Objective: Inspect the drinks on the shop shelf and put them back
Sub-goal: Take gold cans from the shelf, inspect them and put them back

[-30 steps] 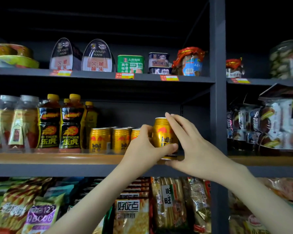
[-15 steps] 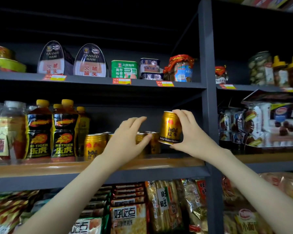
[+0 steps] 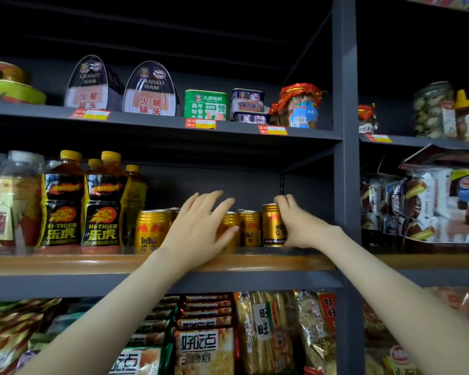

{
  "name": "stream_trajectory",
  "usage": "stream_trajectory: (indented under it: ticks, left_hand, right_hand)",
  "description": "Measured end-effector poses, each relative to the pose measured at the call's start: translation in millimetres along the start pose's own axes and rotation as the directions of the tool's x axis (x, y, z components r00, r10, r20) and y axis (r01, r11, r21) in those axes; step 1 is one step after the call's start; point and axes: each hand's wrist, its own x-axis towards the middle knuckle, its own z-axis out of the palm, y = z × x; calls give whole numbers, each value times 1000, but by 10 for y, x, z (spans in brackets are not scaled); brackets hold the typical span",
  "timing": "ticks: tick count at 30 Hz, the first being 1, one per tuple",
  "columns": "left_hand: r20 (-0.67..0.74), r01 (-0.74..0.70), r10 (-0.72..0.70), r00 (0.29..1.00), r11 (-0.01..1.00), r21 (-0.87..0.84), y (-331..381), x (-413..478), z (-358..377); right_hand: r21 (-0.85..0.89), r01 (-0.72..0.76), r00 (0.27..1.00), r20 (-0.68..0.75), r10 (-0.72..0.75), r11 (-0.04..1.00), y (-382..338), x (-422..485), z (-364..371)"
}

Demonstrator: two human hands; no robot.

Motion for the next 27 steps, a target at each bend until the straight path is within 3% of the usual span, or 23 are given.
stream_trajectory:
  ticks: [5, 9, 21, 27]
  left_hand:
    - [10, -33, 33, 999, 997, 71, -75, 38, 65]
    - [13, -48, 47, 999, 994, 97, -151, 61, 101]
    - [-53, -157, 167, 985, 975, 157, -407, 77, 207]
    - [-83, -220, 228, 970, 971, 96, -388, 36, 216]
  right_hand:
    - [-109, -59, 993, 91, 69, 992, 62, 176, 107]
    - [-62, -23, 976, 215, 36, 998, 98, 257, 177]
    - [-234, -31, 945, 310, 104, 972, 197, 809, 358]
    - [-302, -56, 937, 314, 155, 952, 235, 1015, 481]
